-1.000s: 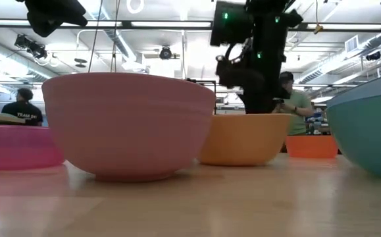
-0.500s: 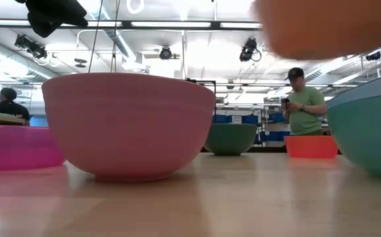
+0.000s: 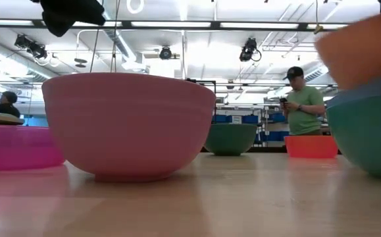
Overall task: Nest bowls inside each other
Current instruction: Stack the orange bowl on top of the light blue, then stack the pink bowl on top of the orange bowl, then stack the blue bowl on top of the pink bowl
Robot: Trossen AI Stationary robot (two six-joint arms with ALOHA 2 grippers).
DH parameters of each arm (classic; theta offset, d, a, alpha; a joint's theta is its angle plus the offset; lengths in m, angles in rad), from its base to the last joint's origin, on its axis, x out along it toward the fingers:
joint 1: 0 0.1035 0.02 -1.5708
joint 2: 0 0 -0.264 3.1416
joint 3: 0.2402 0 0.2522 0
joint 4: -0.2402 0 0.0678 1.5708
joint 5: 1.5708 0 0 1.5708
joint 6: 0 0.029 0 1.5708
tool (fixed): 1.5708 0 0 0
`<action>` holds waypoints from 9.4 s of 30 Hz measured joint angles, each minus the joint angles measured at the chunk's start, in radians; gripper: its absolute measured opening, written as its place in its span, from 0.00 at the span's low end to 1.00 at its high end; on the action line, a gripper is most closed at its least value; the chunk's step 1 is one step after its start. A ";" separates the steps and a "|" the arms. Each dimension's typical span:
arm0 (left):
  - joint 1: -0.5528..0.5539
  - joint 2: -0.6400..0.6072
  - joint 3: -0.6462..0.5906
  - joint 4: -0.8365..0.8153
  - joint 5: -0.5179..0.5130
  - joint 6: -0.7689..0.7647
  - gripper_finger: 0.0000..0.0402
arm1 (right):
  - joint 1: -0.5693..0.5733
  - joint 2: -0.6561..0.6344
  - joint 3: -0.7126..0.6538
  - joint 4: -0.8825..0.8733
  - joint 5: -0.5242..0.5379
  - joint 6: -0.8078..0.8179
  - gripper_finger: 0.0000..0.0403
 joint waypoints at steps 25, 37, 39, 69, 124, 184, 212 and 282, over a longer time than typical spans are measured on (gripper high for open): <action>0.040 0.247 0.002 0.138 0.319 -0.276 0.26 | 0.097 -0.137 0.000 -0.105 0.253 0.089 0.41; 0.056 0.472 0.146 -0.024 0.322 -0.293 0.26 | 0.168 -0.137 0.000 -0.074 0.511 -0.056 0.41; 0.063 0.503 0.176 -0.062 0.322 -0.293 0.26 | 0.168 -0.137 0.000 -0.074 0.514 -0.064 0.41; 0.137 0.621 0.443 -0.440 0.406 -0.263 0.28 | 0.169 -0.079 0.000 -0.052 0.512 -0.080 0.41; 0.339 0.843 0.832 0.027 0.526 0.369 0.01 | 0.331 0.000 0.003 -0.253 0.787 0.222 0.36; 0.409 0.785 0.833 -0.495 0.279 0.329 0.22 | 0.224 0.000 0.003 0.027 0.893 -0.068 0.34; 0.534 0.744 0.597 -0.590 0.520 0.887 0.22 | 0.174 0.000 0.003 0.039 0.812 -0.118 0.34; 0.332 1.043 1.038 0.128 0.869 0.818 0.01 | 0.349 -0.060 0.003 -0.155 0.985 0.223 0.32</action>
